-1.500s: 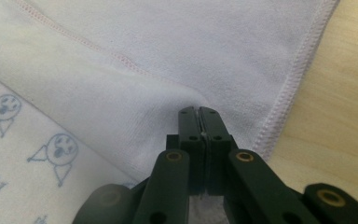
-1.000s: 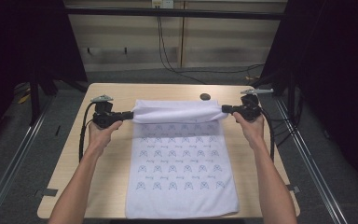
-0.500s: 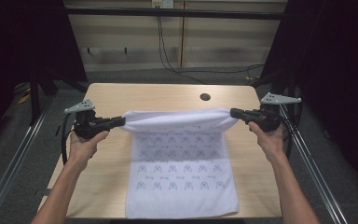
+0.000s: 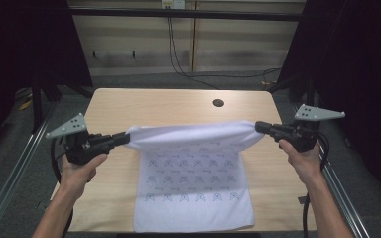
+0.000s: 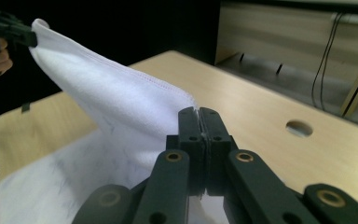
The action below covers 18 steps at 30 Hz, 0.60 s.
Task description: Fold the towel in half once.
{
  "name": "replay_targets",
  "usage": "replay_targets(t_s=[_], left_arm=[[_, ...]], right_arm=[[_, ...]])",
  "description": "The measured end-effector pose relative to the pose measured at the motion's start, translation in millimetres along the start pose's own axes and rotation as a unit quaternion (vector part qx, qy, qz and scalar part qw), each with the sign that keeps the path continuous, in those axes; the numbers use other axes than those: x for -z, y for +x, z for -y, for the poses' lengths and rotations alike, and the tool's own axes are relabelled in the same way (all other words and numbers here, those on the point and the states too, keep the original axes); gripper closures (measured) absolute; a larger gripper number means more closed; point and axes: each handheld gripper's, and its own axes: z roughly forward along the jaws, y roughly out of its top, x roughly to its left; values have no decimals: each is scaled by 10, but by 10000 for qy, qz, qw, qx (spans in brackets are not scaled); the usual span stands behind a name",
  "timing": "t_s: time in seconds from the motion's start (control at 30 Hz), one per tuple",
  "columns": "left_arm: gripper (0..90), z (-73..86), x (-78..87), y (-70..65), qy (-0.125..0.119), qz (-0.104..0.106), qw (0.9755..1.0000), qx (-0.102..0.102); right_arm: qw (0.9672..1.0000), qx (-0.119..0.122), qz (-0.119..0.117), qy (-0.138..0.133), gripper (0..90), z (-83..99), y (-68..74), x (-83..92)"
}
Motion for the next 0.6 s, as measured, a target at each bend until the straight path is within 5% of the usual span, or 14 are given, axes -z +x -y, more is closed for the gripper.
replay_targets(t_s=[0.33,0.43,0.6], left_arm=[[861,667,-20,-88,701,181,9973,134],[854,974,-117,-140,1244,267,9916,223],[844,1197,-156,-190,1640,246,9859,244]], right_arm=[[9963,-135,-330,788,882,715,313,34],[9932,-266,-448,1046,881,965,401,26],[9877,-442,-663,1342,877,1240,472,-2]])
